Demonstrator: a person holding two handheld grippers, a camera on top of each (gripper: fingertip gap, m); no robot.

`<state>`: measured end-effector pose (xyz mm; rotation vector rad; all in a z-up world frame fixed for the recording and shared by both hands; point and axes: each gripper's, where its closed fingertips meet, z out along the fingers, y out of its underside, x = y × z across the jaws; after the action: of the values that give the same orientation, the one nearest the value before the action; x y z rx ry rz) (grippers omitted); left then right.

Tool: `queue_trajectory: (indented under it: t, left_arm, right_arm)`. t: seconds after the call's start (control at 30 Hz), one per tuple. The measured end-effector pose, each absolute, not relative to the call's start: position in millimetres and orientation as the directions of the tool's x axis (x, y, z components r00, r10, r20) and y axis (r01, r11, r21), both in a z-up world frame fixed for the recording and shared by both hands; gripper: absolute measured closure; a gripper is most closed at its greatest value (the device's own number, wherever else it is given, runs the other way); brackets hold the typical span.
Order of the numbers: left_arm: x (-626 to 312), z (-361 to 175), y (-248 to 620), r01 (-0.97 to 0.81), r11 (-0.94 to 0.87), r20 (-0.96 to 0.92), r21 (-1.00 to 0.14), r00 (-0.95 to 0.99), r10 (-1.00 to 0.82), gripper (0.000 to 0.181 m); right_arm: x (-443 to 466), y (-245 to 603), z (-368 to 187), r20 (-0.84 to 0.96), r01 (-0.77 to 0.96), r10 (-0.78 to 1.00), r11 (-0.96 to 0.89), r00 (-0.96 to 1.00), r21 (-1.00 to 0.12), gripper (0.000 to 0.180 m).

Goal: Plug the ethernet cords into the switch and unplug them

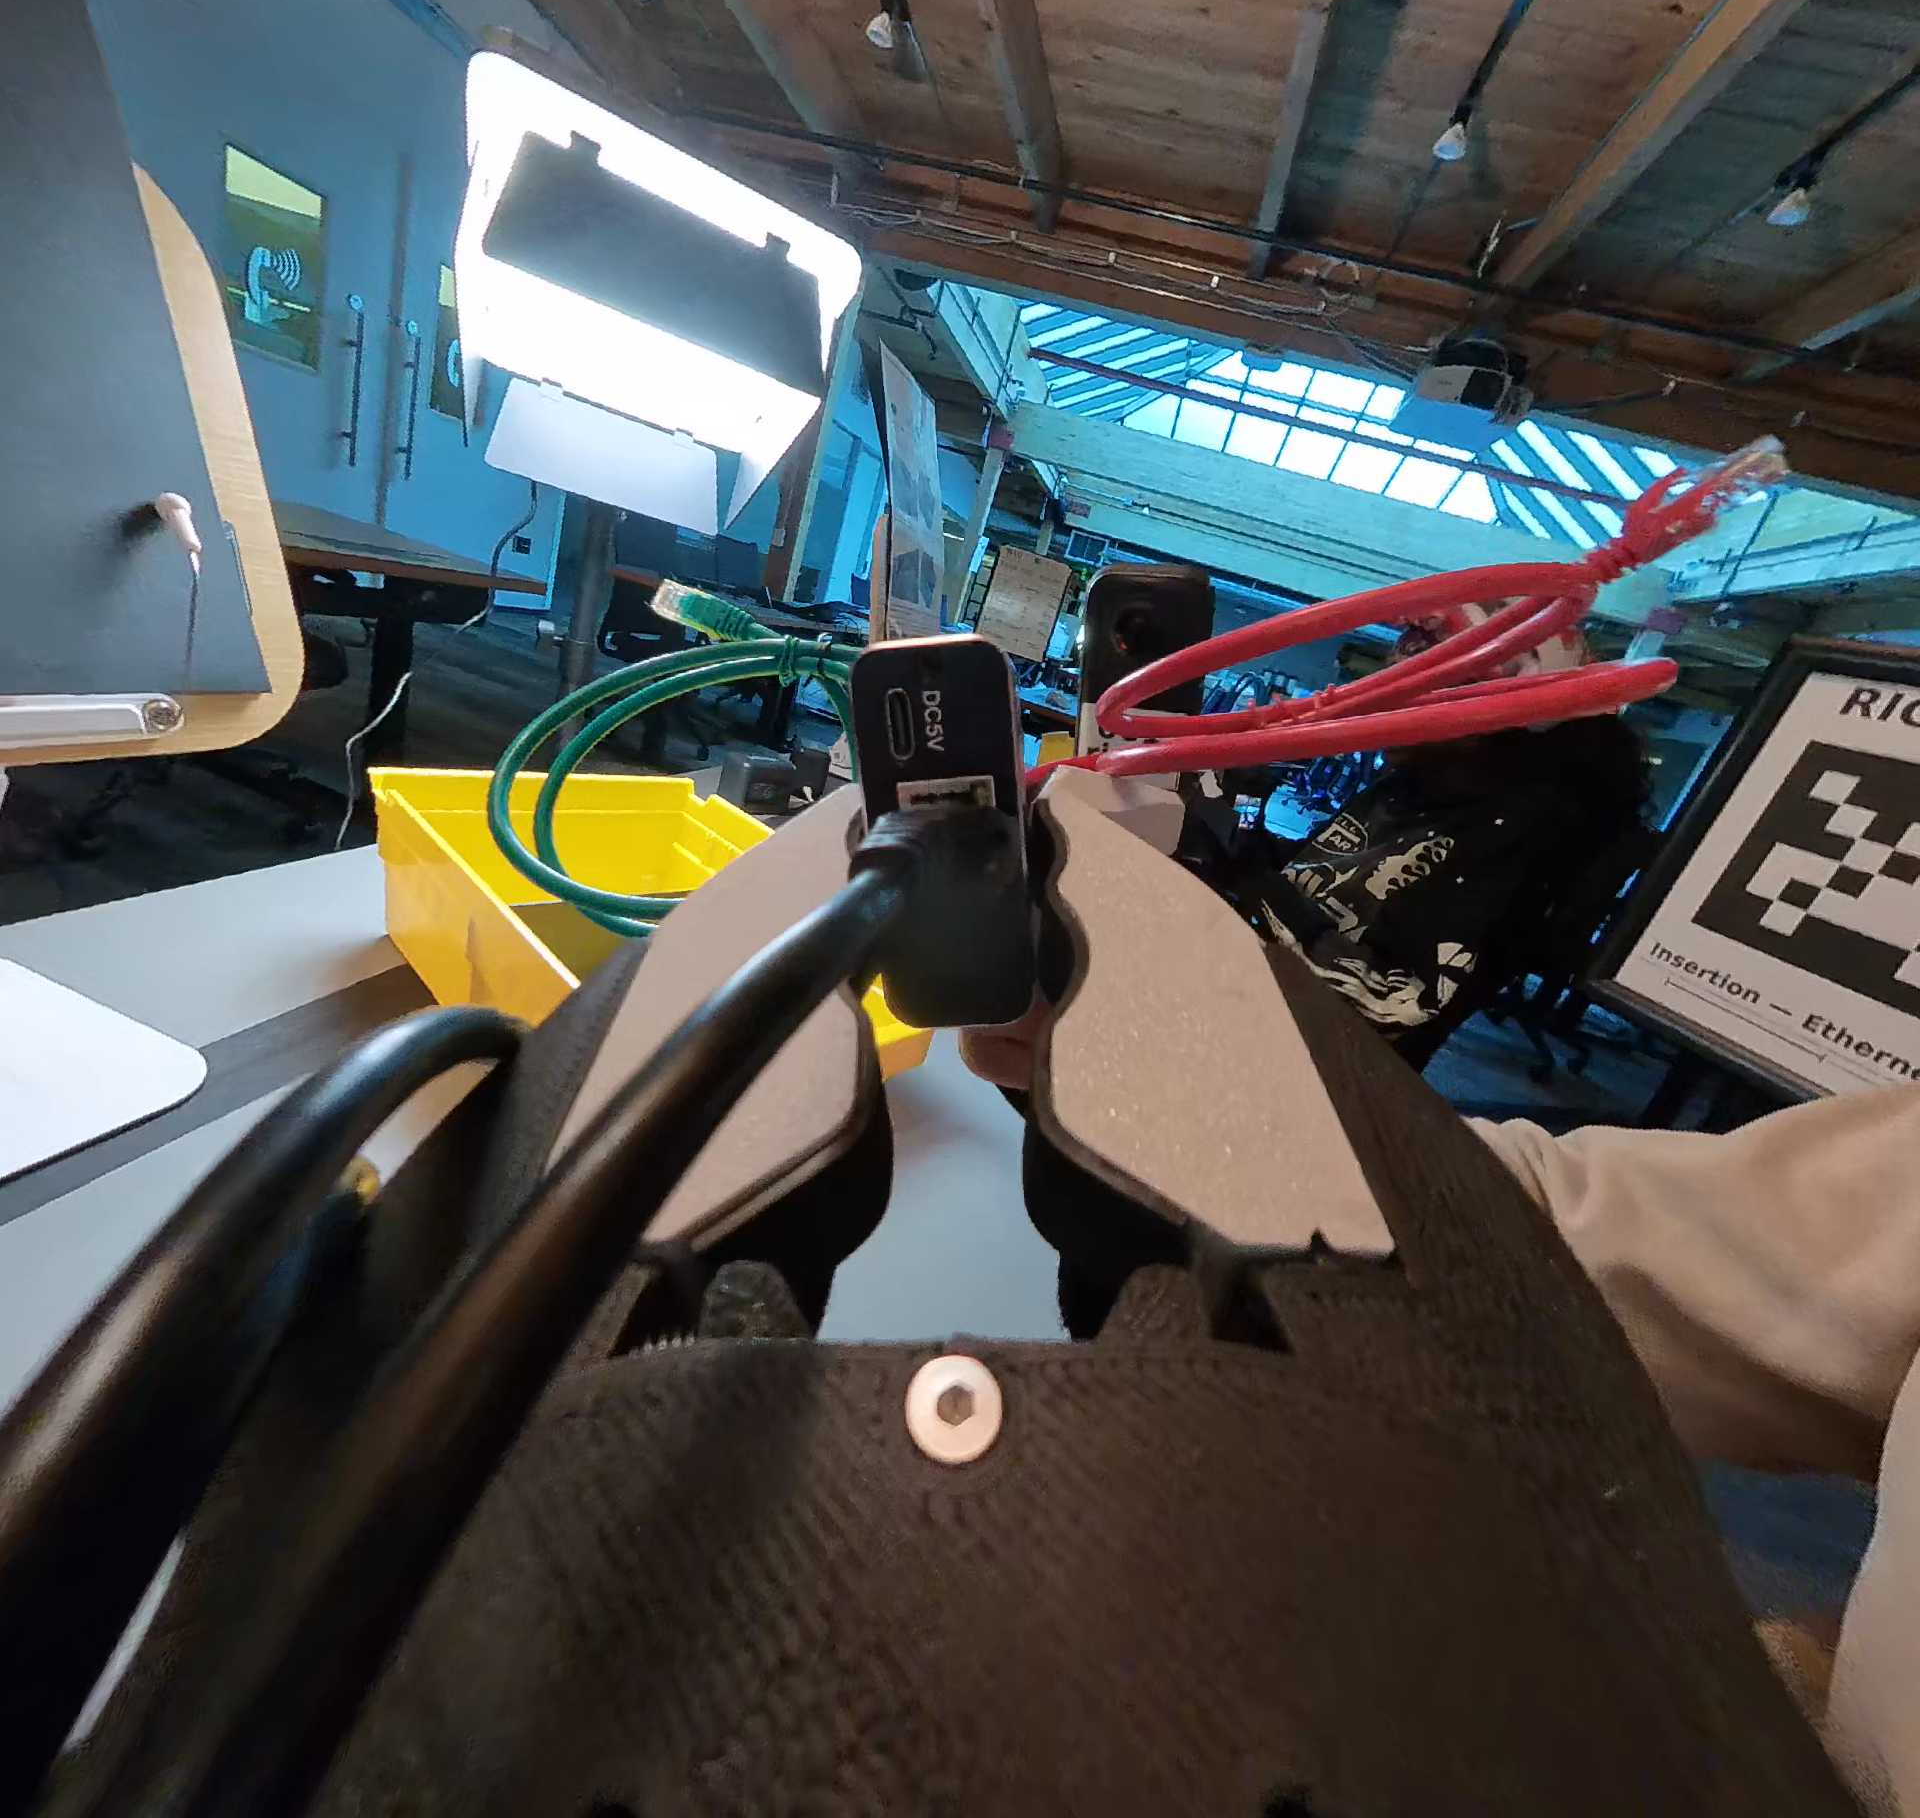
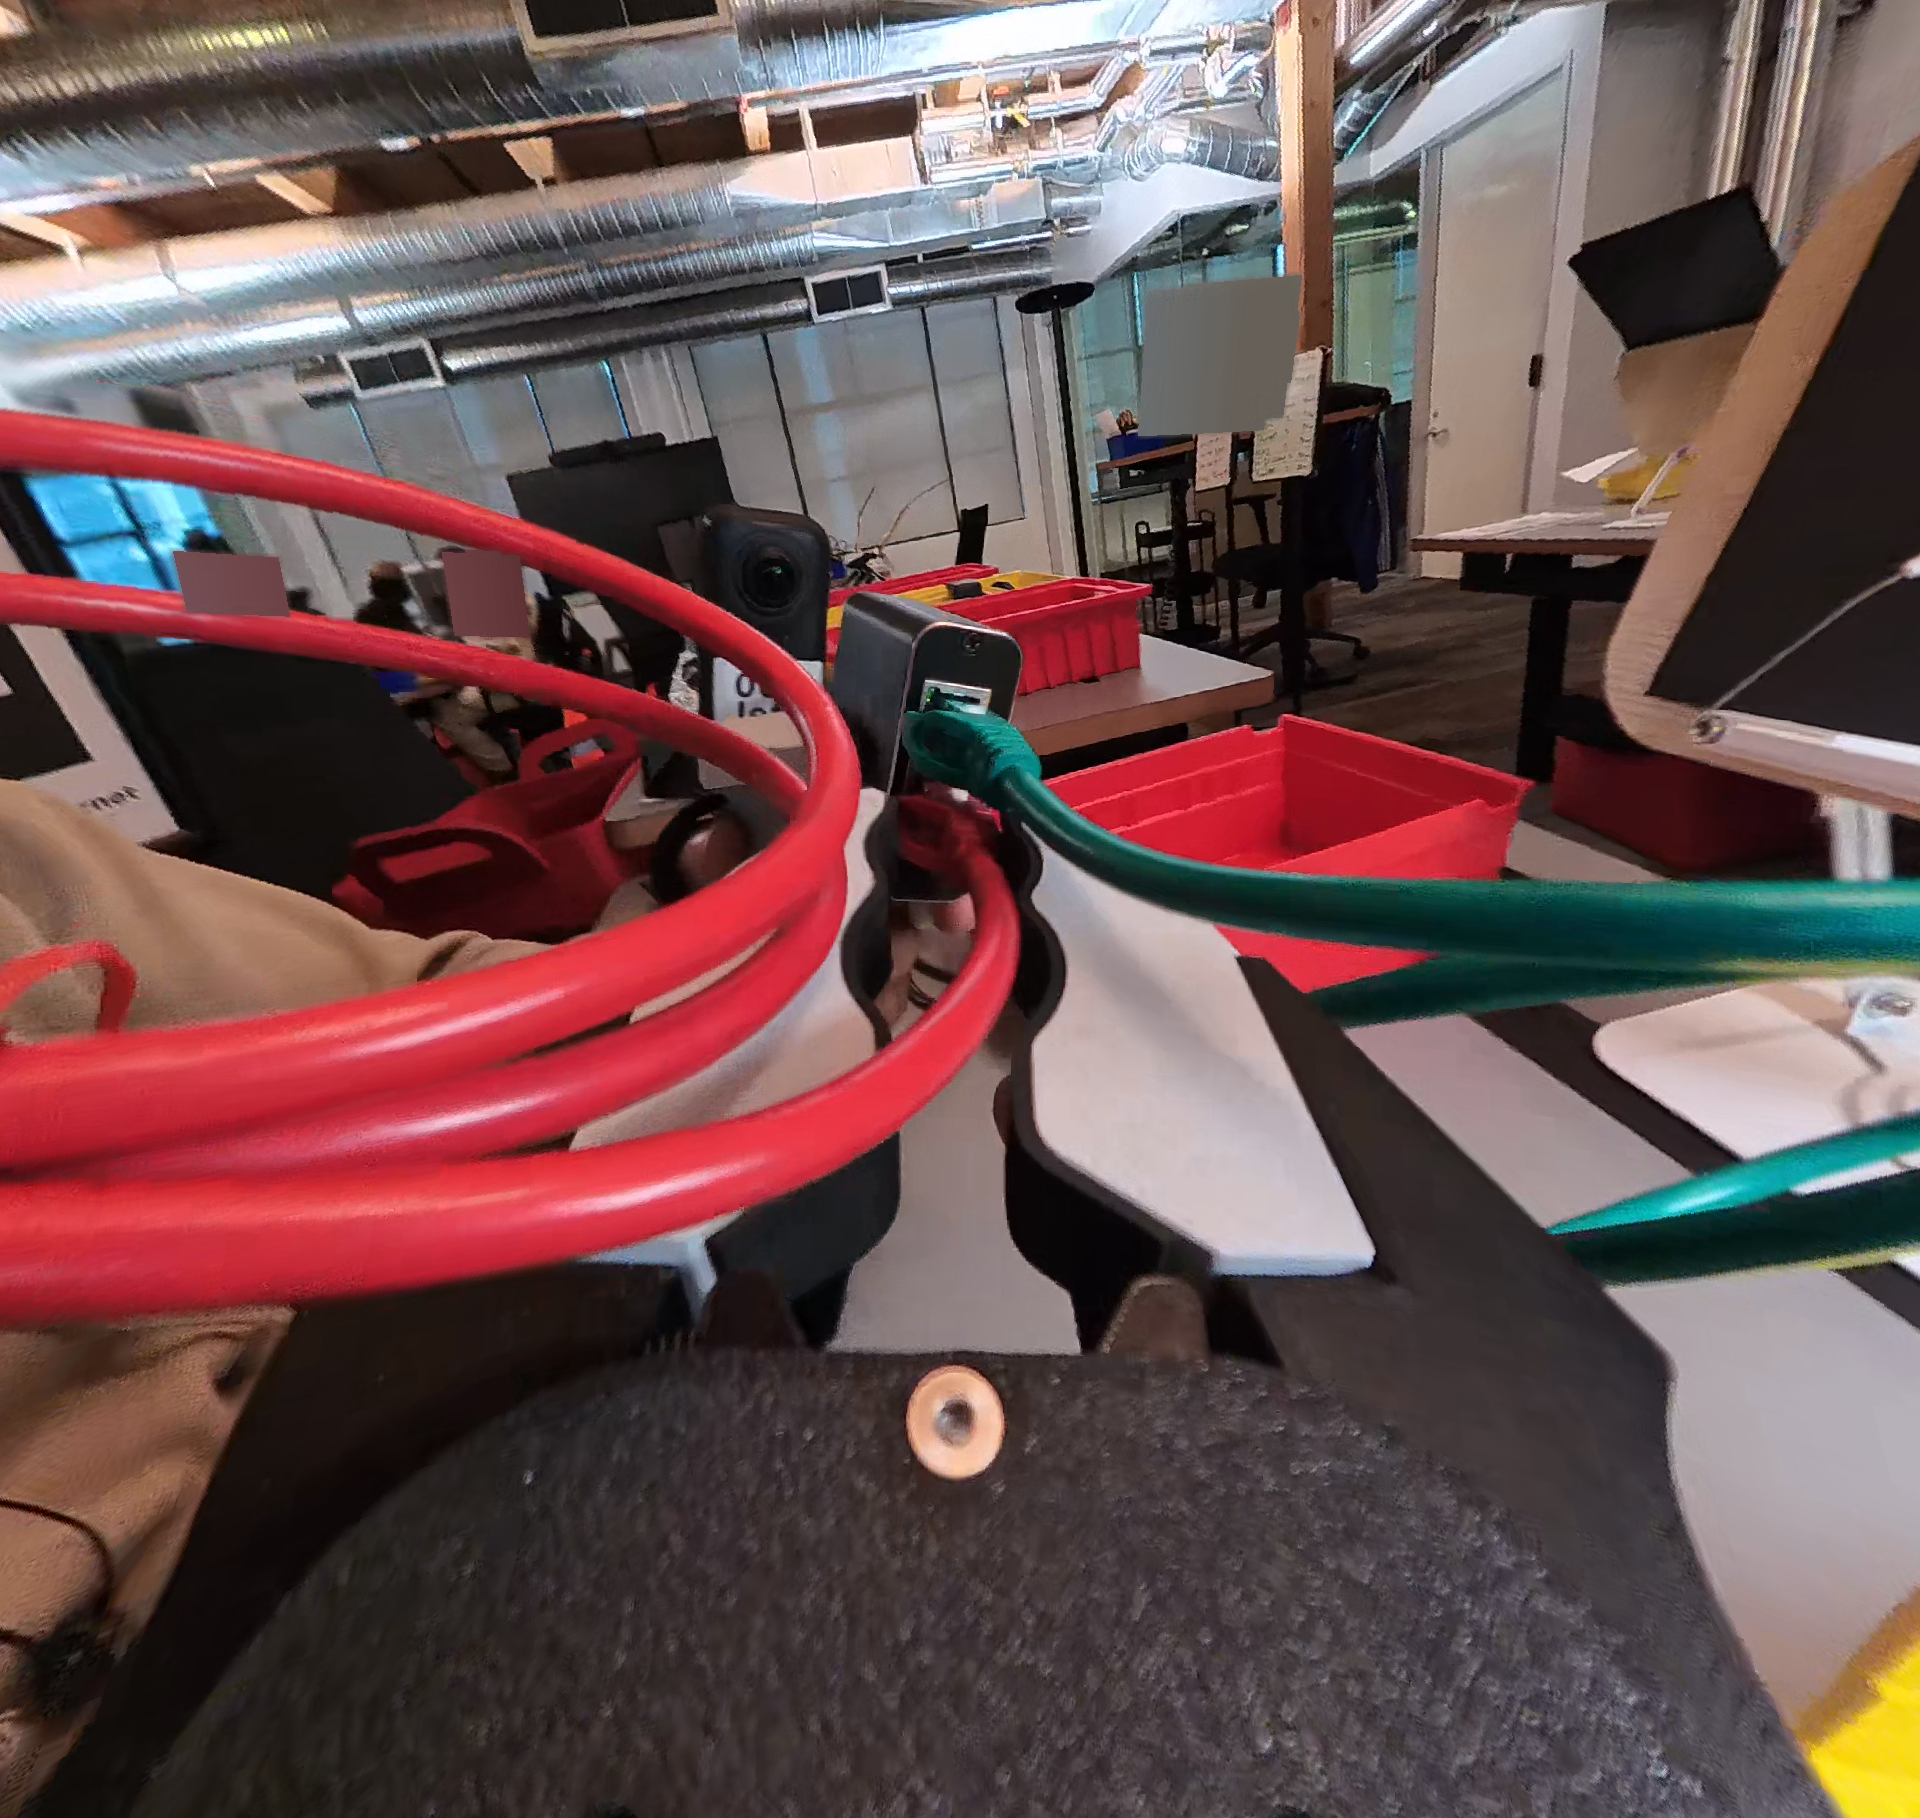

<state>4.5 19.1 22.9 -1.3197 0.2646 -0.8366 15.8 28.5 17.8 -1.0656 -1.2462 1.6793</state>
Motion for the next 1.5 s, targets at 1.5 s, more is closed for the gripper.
queue_trajectory:
  t: [1.5]
  left_arm:
    - [-1, 48, 0, 0.466, 0.082, 0.234, -0.881, 0.579, -0.781, 0.156]
  right_arm:
    - [23, 10, 37, -0.078, -0.224, 0.911, -0.181, -0.404, -0.958, 0.170]
